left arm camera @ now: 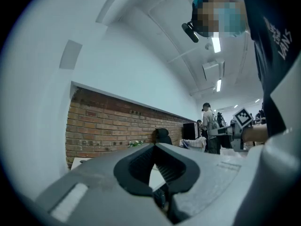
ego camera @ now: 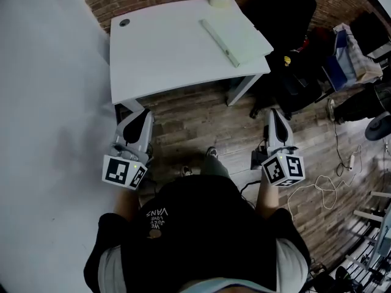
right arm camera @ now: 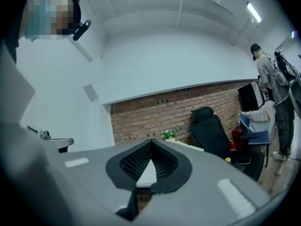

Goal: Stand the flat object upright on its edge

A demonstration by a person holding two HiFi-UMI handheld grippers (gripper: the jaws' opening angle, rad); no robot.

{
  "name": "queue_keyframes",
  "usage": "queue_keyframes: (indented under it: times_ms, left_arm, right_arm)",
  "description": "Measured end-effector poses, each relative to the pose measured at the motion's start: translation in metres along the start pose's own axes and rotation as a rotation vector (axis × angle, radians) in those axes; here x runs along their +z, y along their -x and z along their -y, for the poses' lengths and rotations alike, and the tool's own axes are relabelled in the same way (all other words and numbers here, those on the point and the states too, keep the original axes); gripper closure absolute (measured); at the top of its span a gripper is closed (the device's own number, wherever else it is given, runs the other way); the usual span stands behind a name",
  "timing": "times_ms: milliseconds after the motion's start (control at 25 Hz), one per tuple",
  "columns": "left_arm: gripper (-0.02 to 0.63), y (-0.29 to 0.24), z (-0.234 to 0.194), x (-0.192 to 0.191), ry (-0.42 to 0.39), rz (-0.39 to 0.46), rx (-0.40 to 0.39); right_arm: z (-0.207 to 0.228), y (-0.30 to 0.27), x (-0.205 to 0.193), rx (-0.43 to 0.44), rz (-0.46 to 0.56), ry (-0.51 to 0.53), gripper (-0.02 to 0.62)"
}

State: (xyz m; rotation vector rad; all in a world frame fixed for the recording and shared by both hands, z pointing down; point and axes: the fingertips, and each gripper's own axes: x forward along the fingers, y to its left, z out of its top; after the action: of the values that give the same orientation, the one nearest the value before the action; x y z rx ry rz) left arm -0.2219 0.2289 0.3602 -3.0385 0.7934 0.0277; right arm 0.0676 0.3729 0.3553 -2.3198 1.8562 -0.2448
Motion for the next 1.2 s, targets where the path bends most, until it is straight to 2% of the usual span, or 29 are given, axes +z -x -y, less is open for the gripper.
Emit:
queue_keyframes:
  times_ms: [600, 920, 1200]
  left_arm:
    - [0.606, -0.104, 0.016, 0.003, 0.015, 0.002, -0.035]
    - [0.606, -0.149, 0.036, 0.001, 0.019, 0.011, -0.024]
    - [0.606, -0.176, 0.049, -0.004, 0.024, 0.018, 0.033]
  right_arm:
    - [0.076, -0.052, 0.015, -0.012, -0.010, -0.023, 0.597]
    - [0.119, -0.079, 0.026, 0.021, -0.022, -0.010, 0.597]
    - [0.146, -0.102, 0.026, 0.079, -0.044, -0.006, 0.597]
